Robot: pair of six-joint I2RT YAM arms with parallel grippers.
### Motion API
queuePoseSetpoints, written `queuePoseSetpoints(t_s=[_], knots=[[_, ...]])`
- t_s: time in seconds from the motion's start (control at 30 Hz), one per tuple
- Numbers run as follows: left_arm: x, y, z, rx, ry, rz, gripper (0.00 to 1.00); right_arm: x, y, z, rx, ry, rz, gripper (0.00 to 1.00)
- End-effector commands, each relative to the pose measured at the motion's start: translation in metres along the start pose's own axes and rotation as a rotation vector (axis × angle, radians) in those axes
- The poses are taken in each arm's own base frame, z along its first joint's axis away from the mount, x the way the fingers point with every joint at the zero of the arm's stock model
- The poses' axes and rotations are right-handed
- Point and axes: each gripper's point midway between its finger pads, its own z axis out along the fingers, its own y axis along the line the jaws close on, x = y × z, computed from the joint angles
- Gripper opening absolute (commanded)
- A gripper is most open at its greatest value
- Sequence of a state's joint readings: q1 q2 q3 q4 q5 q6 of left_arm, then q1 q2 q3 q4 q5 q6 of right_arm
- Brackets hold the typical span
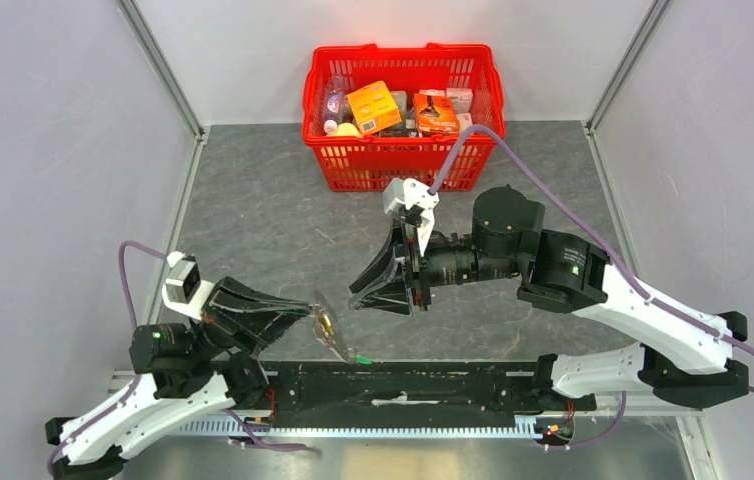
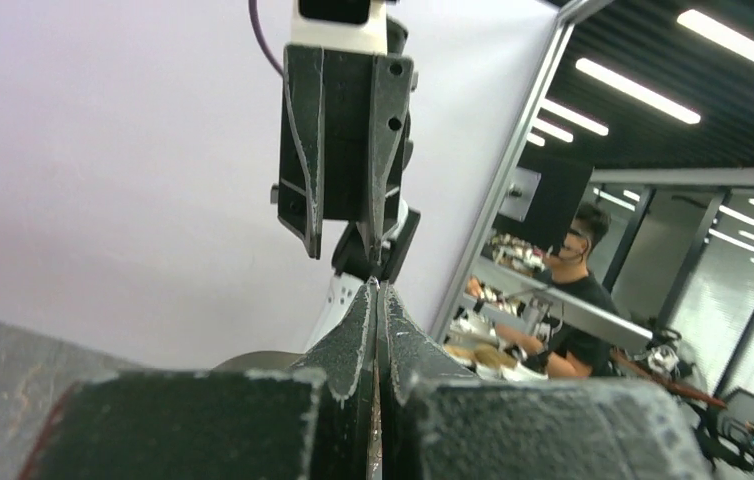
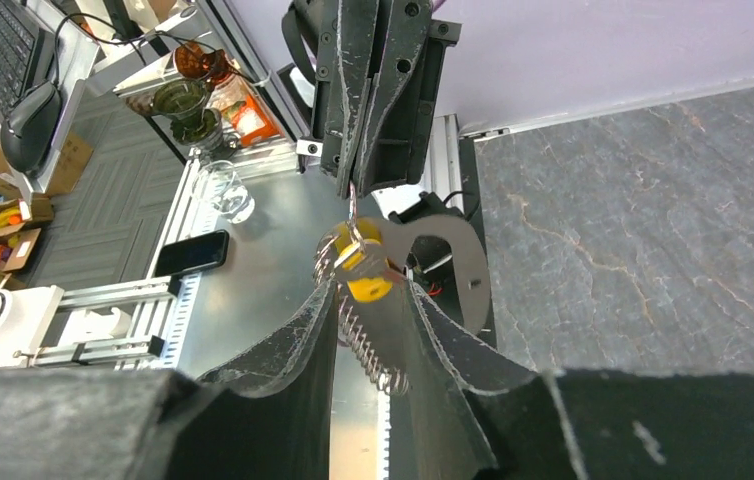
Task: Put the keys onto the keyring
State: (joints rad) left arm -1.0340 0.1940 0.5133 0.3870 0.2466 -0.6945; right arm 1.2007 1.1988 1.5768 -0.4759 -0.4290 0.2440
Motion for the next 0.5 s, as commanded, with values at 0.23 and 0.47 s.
queuePoseSetpoints(t_s=[0.23, 0.47], knots=[[-0.064, -0.019, -0.019, 0.105, -0.401, 0.069, 0.02, -0.033, 0.006, 0.011, -0.057, -0.025, -0.166, 0.37], [-0.07, -0.02, -0.023, 0.138, -0.474, 0.075, 0.02, -0.037, 0.017, 0.023, -0.191, 0.027, -0.177, 0.35]])
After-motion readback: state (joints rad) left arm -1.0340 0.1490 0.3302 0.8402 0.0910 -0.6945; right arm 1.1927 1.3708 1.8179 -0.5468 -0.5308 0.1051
